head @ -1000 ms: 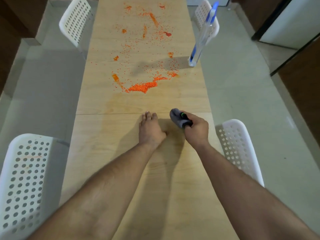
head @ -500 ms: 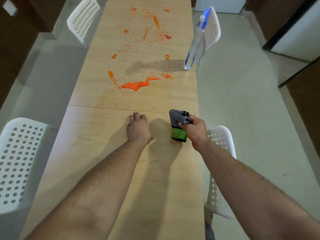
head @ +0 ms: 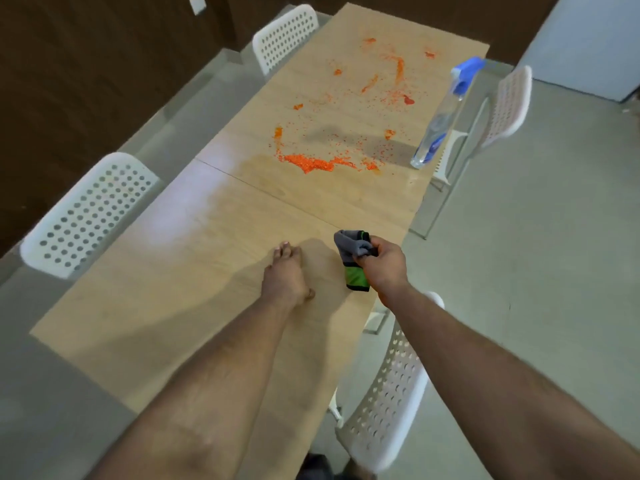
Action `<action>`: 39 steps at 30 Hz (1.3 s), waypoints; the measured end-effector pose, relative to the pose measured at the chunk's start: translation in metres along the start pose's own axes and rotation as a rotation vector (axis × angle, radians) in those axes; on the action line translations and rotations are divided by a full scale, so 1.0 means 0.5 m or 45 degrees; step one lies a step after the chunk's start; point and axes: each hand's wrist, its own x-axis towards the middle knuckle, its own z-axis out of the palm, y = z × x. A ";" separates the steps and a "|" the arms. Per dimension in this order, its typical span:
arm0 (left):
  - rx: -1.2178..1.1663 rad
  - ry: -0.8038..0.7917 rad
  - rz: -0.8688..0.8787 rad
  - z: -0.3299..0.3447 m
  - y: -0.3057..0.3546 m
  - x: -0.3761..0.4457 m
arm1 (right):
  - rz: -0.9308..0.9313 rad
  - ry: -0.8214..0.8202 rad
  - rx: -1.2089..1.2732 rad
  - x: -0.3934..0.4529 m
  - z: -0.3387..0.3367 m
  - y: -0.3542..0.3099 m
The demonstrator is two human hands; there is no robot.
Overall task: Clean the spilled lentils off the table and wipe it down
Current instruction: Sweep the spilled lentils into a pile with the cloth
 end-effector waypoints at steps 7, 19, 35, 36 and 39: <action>-0.015 0.034 0.017 0.003 -0.010 -0.017 | -0.191 -0.075 -0.321 0.011 -0.019 -0.007; -0.262 0.300 -0.085 -0.011 0.072 0.051 | -0.898 -0.373 -1.385 0.123 0.015 -0.020; -0.195 0.245 -0.357 -0.010 0.332 0.180 | -1.194 -0.461 -1.238 0.375 -0.205 -0.047; -0.197 0.241 -0.373 -0.013 0.343 0.189 | -1.183 -0.460 -1.276 0.378 -0.217 -0.032; -0.217 0.214 -0.415 -0.018 0.357 0.205 | -1.137 -0.411 -1.362 0.399 -0.240 -0.002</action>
